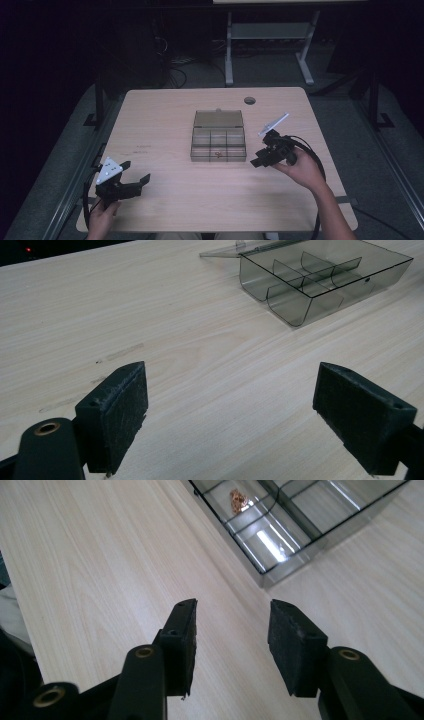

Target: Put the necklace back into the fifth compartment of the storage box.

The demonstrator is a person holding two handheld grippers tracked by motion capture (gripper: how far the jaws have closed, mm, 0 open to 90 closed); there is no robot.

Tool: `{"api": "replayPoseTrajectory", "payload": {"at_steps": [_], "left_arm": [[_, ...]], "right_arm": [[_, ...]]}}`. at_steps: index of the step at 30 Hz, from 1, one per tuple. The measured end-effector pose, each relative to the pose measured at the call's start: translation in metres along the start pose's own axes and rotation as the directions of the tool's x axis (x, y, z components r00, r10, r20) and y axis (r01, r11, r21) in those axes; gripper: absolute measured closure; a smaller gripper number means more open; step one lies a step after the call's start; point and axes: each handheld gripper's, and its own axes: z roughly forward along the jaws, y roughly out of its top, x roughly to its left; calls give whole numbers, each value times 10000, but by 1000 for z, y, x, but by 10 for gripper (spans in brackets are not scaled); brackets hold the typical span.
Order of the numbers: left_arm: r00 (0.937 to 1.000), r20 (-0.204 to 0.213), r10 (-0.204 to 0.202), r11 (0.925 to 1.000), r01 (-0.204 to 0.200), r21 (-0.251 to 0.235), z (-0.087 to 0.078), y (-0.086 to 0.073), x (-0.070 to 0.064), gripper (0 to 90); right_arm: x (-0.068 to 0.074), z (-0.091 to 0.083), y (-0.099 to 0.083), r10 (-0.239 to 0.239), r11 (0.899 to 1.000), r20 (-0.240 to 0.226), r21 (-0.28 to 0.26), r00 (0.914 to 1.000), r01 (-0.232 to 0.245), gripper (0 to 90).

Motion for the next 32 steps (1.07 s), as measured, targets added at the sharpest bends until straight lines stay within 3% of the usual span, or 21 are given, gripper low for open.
{"api": "replayPoseTrajectory", "payload": {"at_steps": [22, 27, 30, 31, 32], "left_arm": [[9999, 24, 130, 9999, -130, 27, -1, -1, -2, 141], [9999, 0, 108, 9999, -108, 17, -1, -1, -1, 141], [9999, 10, 132, 9999, -132, 27, -1, -1, -1, 141], [9999, 9, 155, 9999, -155, 13, -2, 0, 0, 141], [9999, 9, 155, 9999, -155, 13, -2, 0, 0, 141]], "right_arm": [[4, -7, -60, 636, 9977, 128, -261, 9979, -632, 468], [14, -9, -76, 797, 9961, 371, -409, 9961, -782, 418], [26, -12, -89, 841, 9939, 592, -762, 9947, -795, 399], [37, -11, -100, 900, 9895, 586, -1183, 9942, -826, 390], [37, -11, -100, 900, 9895, 586, -1183, 9942, -826, 390]]}}
